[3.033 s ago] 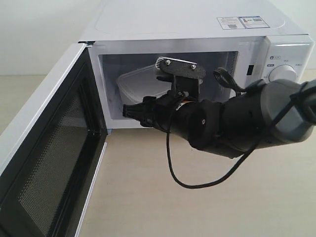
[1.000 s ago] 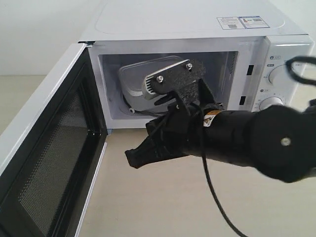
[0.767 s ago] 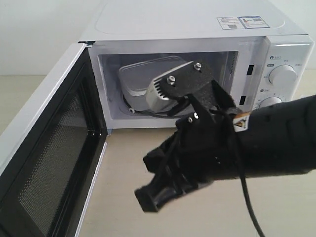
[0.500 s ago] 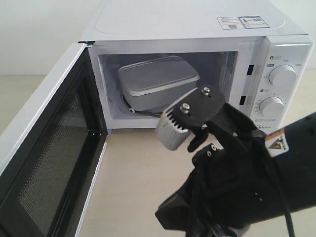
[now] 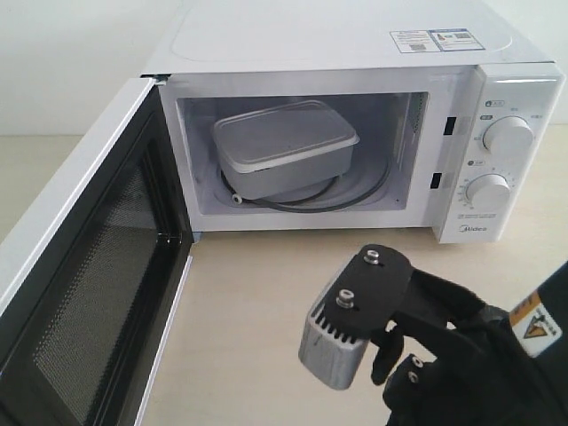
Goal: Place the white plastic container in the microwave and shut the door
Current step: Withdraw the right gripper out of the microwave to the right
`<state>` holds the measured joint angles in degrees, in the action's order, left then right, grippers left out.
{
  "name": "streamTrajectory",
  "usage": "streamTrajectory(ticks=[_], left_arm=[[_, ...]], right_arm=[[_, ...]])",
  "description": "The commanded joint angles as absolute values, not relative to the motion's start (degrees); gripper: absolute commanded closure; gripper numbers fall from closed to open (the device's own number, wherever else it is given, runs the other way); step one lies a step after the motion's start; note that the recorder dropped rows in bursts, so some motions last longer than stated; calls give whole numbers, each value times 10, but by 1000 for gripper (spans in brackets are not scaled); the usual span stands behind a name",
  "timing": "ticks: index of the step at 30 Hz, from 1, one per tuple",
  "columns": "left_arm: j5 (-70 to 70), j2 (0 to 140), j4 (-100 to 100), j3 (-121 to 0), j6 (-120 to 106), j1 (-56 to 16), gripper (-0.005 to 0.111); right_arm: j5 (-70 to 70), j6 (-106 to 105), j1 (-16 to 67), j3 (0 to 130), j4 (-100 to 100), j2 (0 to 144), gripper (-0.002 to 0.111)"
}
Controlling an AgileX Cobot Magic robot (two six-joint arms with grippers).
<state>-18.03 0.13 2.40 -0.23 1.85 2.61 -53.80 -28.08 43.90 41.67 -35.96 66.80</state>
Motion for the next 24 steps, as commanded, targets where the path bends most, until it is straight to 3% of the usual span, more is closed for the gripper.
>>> streamTrajectory(ticks=[1,24], left_arm=[[-179,0,25,0,16,27,103],[-179,0,25,0,16,27,103]], right_arm=[[-542,-272,439,416,-357,664,108],[-531,-271,439,415,-352,656,108]])
